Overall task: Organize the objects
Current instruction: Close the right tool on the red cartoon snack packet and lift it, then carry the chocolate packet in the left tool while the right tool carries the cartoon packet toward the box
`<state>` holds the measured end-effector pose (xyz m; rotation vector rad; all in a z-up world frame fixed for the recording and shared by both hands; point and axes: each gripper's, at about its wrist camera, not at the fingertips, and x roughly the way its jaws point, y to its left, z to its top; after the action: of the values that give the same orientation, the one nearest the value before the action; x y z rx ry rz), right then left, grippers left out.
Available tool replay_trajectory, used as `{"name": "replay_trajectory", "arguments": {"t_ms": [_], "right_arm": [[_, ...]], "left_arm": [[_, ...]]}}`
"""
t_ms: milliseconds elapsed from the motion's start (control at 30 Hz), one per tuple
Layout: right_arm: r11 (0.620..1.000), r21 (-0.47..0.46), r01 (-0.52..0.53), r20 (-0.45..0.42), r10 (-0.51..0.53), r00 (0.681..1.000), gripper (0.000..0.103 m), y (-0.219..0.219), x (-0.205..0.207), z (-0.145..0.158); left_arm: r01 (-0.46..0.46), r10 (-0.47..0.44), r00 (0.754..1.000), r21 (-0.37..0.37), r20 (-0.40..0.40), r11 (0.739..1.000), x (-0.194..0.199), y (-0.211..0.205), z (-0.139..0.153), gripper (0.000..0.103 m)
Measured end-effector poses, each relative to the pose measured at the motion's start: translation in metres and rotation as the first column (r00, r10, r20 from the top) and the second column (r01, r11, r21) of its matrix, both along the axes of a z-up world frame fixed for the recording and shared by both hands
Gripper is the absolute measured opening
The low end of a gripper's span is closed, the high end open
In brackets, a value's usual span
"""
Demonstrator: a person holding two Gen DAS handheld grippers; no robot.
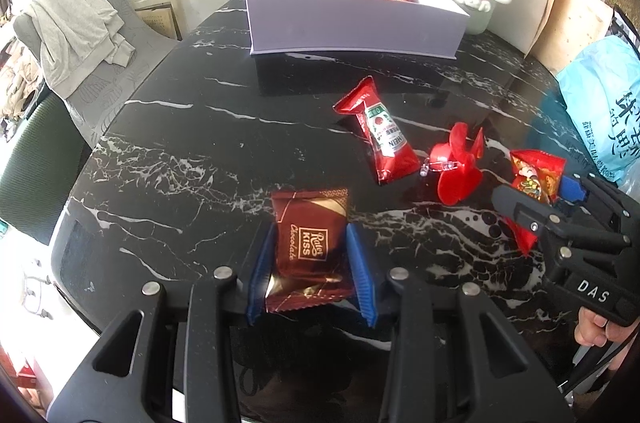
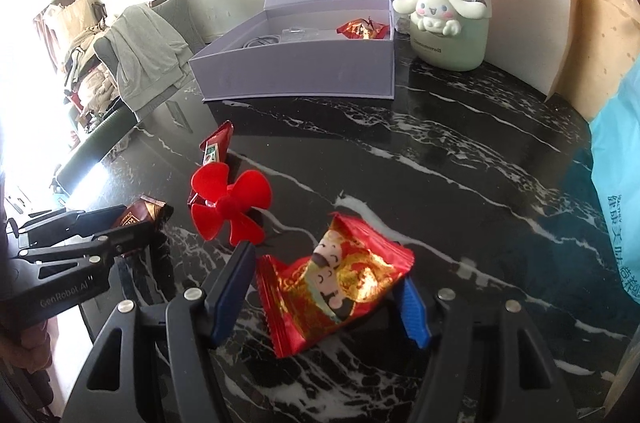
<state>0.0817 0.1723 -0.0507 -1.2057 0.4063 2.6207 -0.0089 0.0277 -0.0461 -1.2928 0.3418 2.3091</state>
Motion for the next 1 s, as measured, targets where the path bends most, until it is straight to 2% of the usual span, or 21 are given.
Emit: {"name": "replay_trajectory", "arguments": {"t_ms": [67, 133, 233, 433, 667, 1000], "right_arm": [[1.0, 0.018, -0.004, 0.007, 0.004, 1.0, 0.064, -0.003, -0.002, 0.0], [0.999, 0.031, -0.016, 0.011, 0.015, 1.0, 0.05, -0.005, -0.004, 0.0], [0.999, 0.026, -0.027, 0.013, 0.027, 1.0, 0.045, -0.007, -0.004, 0.001], [0.998, 0.019, -0.064, 0.011, 0.064, 0.998, 0.043, -0.012, -0.003, 0.006], [0.992, 0.073, -0.104, -0.008, 0.104, 0.994, 0.042, -0.02, 0.002, 0.02], [0.989, 0.091, -0.119, -0.013, 0.121, 0.993, 0.042, -0.02, 0.007, 0.041]], "left_arm": [[-0.001, 0.001, 1.0, 0.0, -0.001, 1.0, 0.0, 0.0, 0.0, 0.034], [-0.002, 0.002, 1.0, 0.004, 0.0, 1.0, -0.001, -0.001, 0.0, 0.034], [-0.002, 0.002, 1.0, 0.005, 0.001, 1.0, -0.001, -0.001, 0.0, 0.033], [-0.006, 0.006, 1.0, 0.009, 0.012, 1.0, -0.003, -0.004, 0.0, 0.033], [-0.019, 0.018, 1.0, 0.032, 0.017, 0.999, -0.004, -0.012, 0.006, 0.033], [0.004, -0.003, 1.0, 0.037, -0.023, 0.999, 0.005, -0.006, 0.026, 0.033]]}}
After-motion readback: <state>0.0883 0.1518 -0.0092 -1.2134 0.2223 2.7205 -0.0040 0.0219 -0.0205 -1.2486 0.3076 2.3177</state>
